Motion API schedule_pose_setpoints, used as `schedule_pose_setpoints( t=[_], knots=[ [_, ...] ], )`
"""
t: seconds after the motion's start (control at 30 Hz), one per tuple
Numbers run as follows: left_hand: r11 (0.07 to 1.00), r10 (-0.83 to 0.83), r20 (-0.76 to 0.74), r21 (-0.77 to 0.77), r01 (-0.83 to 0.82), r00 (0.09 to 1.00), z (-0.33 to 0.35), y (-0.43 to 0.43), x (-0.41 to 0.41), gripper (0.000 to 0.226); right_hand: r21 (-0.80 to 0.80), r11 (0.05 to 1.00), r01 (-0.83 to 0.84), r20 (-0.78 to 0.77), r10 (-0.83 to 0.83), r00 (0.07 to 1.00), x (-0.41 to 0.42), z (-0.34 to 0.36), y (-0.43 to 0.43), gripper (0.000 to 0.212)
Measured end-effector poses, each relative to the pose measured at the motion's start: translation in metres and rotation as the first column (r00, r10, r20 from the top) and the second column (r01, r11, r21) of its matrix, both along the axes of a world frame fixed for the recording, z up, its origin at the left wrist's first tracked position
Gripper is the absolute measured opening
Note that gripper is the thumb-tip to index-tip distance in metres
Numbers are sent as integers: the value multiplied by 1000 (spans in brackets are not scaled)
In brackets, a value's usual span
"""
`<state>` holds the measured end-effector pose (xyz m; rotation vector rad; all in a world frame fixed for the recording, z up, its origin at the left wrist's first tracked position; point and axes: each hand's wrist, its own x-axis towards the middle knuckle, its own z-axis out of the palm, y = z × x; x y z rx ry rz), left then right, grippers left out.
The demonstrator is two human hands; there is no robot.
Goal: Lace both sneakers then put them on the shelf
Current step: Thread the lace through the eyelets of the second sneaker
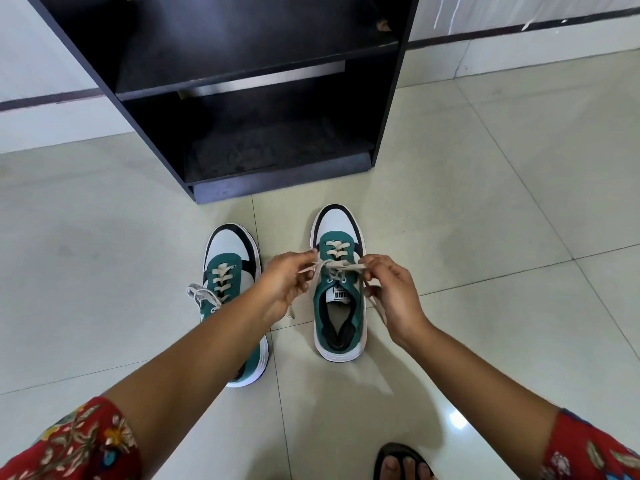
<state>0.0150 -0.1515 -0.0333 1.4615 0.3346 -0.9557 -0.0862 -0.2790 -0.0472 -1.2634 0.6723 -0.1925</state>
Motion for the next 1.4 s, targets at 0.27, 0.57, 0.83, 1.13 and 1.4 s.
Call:
schedule_pose_setpoints(
  t=[0.27, 0.57, 0.83, 1.13, 1.4],
  knots=[
    [933, 111, -241, -310, -185, 964, -15, 13, -3, 30, 662, 741, 115, -9, -145, 989, 0, -3, -6, 43],
    [915, -404, 534, 257, 313, 743, -27, 14, -2, 19, 30, 1000, 4, -144, 0, 990, 10, -3, -18, 40],
    [706, -706, 630, 587, 396, 325, -38, 27, 2, 15, 15, 999, -37, -241, 39, 970, 7, -14, -27, 38],
    [657, -753, 600, 665, 354, 271, -39, 26, 1, 15, 183, 983, 5, -260, 43, 965, 1, -17, -32, 38],
    [587, -808, 518, 742, 323, 280, -35, 21, -1, 23, 266, 960, 85, -280, -7, 960, -3, -21, -31, 38]
  ],
)
